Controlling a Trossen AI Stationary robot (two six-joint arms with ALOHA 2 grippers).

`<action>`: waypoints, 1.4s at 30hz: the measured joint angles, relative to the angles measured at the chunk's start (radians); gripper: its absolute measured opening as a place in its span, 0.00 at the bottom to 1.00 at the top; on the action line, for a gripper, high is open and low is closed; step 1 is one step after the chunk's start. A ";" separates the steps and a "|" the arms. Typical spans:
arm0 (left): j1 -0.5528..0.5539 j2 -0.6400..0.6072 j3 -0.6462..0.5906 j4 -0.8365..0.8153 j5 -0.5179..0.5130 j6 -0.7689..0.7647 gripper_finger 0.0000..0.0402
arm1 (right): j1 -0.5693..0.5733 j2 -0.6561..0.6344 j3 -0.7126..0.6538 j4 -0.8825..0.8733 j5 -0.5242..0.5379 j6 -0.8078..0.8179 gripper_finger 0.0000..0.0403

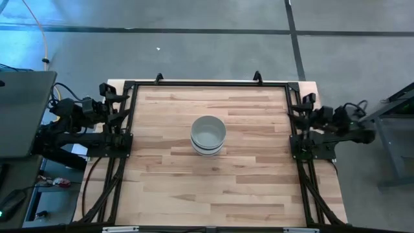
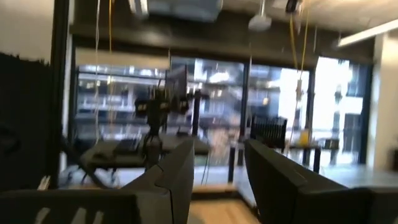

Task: Nest bowls inside each other
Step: Return to Home Position

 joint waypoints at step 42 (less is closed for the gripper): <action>0.000 -0.014 -0.041 -0.098 0.072 -0.045 0.54 | 0.001 0.000 -0.432 0.514 0.079 0.032 0.34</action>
